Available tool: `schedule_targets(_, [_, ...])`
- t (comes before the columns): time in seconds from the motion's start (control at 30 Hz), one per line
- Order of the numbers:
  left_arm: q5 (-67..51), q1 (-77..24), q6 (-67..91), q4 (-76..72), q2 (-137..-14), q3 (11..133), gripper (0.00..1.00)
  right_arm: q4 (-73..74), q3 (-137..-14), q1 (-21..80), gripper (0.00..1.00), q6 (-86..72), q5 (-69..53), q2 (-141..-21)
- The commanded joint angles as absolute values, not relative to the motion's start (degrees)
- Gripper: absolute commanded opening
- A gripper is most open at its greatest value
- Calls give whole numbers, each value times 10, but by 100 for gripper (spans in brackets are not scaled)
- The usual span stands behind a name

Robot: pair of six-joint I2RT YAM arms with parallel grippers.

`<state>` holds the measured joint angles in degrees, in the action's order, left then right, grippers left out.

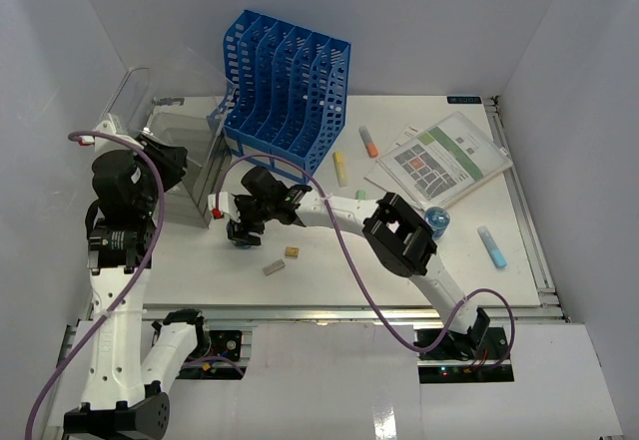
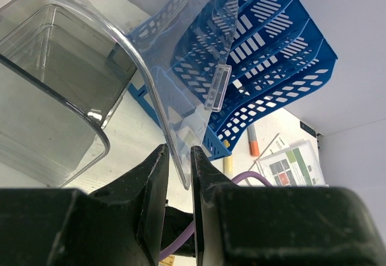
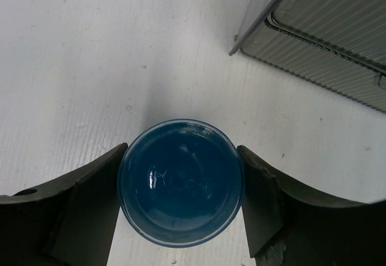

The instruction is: Organize the desk

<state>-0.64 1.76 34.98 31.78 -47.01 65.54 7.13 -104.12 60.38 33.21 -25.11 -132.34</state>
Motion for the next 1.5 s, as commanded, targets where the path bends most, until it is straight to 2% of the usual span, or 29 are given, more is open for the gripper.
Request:
schedule_targets(0.0, [-27,17,354,308,-446,673,30,48,-1050,604,41,326,-270,-1327])
schedule_targets(0.03, [-27,17,353,309,-445,674,30,45,-1049,604,35,325,-268,-1326])
schedule_targets(0.2, [-23,17,352,317,-440,676,30,34,-1052,603,19,311,-260,-1319])
schedule_targets(0.47, [-26,17,348,321,-431,664,30,8,-1043,599,12,276,-253,-1293])
schedule_targets(0.57, [-74,17,342,316,-438,646,33,6,-1038,589,10,258,-261,-1285])
schedule_targets(0.67, [-109,18,323,311,-456,632,42,7,-1033,577,8,237,-270,-1274])
schedule_targets(0.8, [-135,17,289,296,-485,630,67,-22,-1001,549,8,198,-298,-1249])
schedule_targets(0.83, [-139,17,281,294,-494,633,69,-25,-993,547,8,194,-304,-1246])
schedule_targets(1.23, [-175,17,231,287,-493,611,75,-32,-983,540,8,197,-283,-1266])
schedule_targets(1.47, [-204,17,221,286,-488,642,76,-31,-971,540,20,220,-259,-1275])
